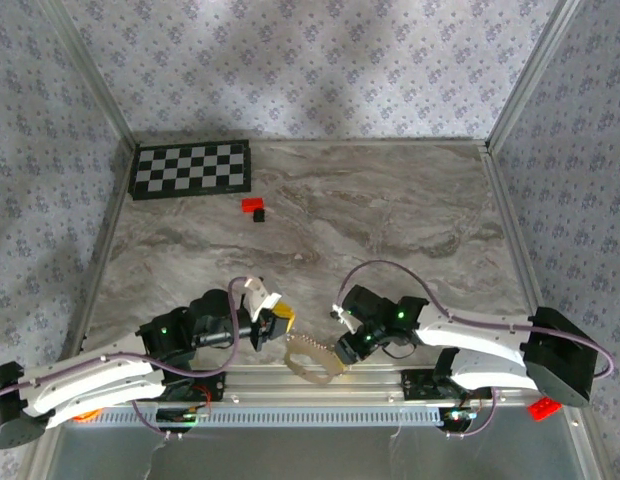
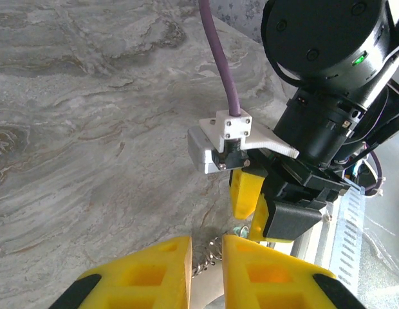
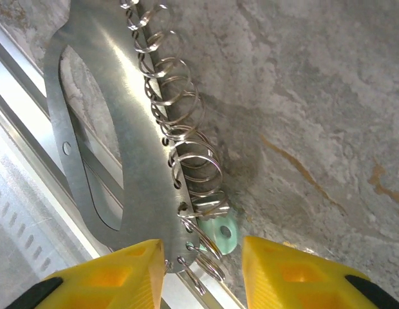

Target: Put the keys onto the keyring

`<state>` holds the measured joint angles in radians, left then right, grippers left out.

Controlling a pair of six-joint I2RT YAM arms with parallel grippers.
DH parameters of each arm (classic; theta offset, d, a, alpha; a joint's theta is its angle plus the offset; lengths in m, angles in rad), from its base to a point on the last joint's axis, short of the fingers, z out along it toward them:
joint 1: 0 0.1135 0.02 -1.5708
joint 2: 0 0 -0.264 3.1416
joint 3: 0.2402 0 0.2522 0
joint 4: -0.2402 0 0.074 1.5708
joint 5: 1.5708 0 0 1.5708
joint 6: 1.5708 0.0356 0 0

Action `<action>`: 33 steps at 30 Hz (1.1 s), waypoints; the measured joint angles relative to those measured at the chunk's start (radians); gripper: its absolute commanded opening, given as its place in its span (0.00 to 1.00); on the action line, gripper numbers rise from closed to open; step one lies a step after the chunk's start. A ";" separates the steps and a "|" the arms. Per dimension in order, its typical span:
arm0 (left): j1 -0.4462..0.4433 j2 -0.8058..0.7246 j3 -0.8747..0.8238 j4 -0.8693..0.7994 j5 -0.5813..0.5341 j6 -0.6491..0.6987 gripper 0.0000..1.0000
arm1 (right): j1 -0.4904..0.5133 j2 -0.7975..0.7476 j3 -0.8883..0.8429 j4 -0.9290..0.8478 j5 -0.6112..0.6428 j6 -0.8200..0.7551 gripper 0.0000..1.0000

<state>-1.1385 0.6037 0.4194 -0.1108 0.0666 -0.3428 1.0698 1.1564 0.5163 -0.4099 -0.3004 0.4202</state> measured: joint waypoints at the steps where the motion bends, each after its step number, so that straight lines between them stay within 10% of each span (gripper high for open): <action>1: 0.002 -0.001 0.000 -0.001 0.000 0.000 0.19 | 0.000 0.005 0.003 0.000 0.000 -0.003 0.33; 33: 0.060 -0.080 -0.010 -0.020 0.038 -0.015 0.19 | 0.039 0.103 0.076 -0.055 -0.010 -0.056 0.26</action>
<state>-1.0782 0.5232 0.4091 -0.1310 0.1043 -0.3580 1.1091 1.2594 0.5926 -0.4644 -0.3099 0.3637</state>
